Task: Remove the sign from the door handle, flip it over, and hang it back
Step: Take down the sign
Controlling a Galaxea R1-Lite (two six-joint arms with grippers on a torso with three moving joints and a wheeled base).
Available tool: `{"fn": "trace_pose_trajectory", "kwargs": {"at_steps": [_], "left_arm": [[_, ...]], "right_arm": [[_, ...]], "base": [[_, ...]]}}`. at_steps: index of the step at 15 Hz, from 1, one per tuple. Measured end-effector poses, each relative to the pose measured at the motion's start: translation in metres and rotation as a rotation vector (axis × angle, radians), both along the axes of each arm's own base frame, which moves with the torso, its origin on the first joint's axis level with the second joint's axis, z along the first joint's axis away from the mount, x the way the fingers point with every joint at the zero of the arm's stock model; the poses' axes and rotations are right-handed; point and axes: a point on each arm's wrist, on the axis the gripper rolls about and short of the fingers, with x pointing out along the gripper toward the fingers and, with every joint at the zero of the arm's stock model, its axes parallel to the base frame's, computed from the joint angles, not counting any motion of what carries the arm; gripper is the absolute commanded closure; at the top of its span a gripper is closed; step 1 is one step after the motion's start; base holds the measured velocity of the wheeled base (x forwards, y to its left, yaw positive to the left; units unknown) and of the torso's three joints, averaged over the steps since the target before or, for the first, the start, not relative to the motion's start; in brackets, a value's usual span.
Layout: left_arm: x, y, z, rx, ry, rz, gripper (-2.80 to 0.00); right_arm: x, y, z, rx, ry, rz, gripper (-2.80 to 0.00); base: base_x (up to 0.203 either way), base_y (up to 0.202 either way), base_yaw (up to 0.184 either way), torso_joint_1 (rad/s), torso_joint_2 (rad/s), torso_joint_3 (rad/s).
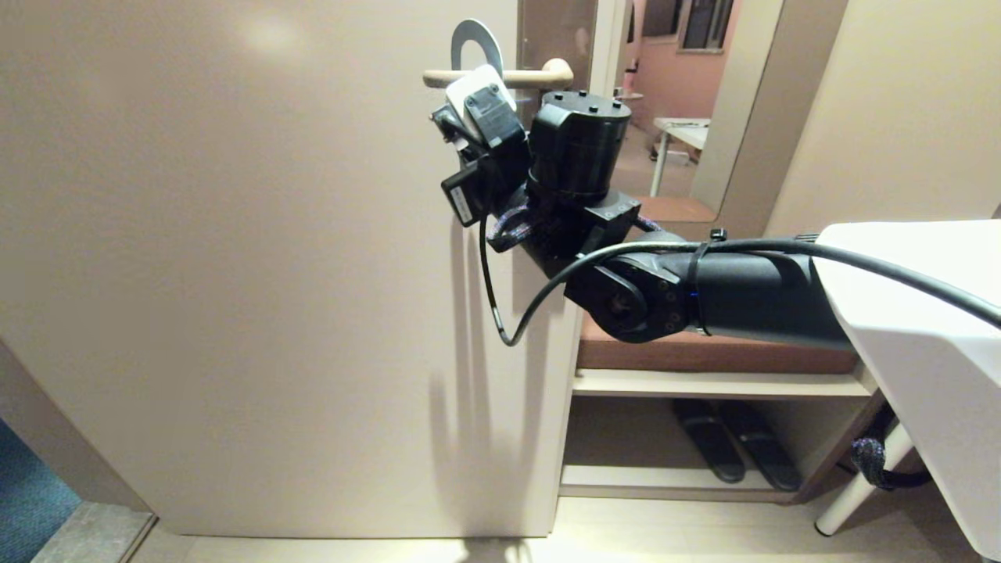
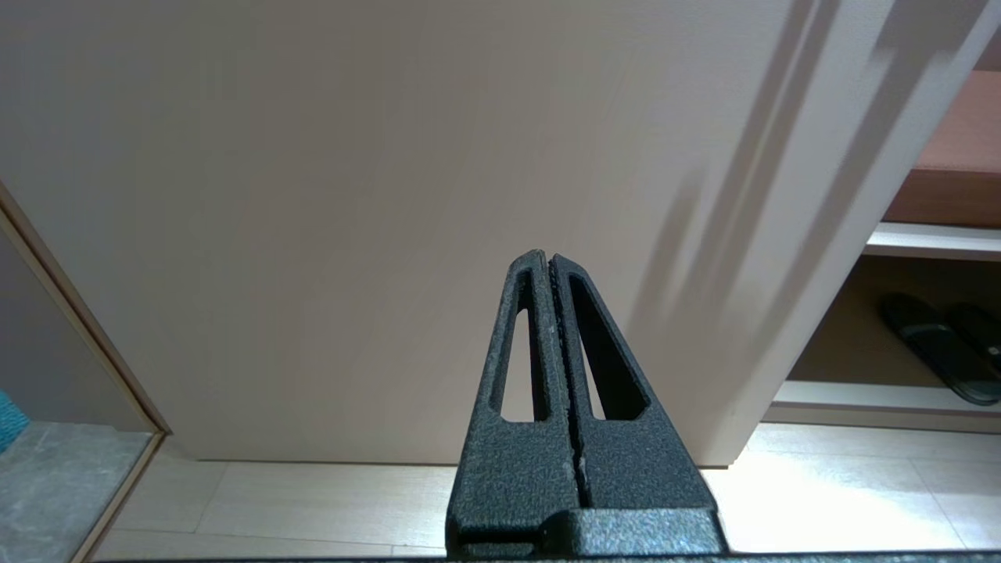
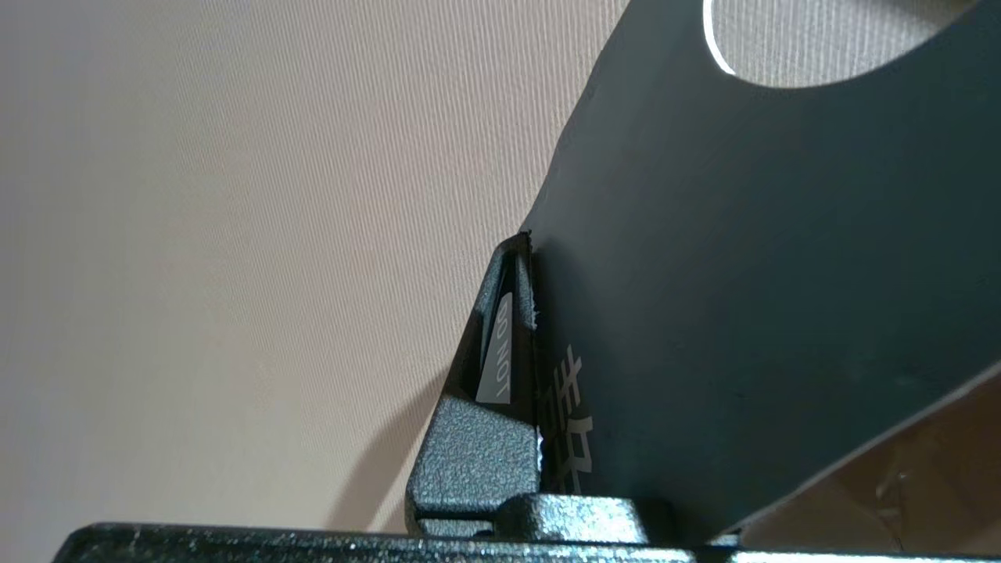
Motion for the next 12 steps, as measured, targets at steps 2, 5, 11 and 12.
{"fn": "trace_pose_trajectory", "kwargs": {"at_steps": [2,5,11,12], "left_arm": [[0.0,0.0,0.0,0.0,0.0,-0.001,0.0],[0.0,0.0,0.0,0.0,0.0,0.0,0.0],[0.0,0.0,0.0,0.0,0.0,0.0,0.0],[0.0,0.0,0.0,0.0,0.0,0.0,0.0]], "right_arm": [[-0.001,0.004,0.001,0.006,-0.008,0.006,0.0],[-0.002,0.009,-0.001,0.007,-0.008,0.016,0.0],[-0.001,0.013,-0.006,0.003,-0.004,0.02,0.0],[-0.001,0.013,-0.006,0.004,-0.006,0.021,0.0]], "base": [[0.0,0.0,0.0,0.0,0.0,0.0],[0.0,0.0,0.0,0.0,0.0,0.0],[0.0,0.0,0.0,0.0,0.0,0.0],[0.0,0.0,0.0,0.0,0.0,0.0]]}}
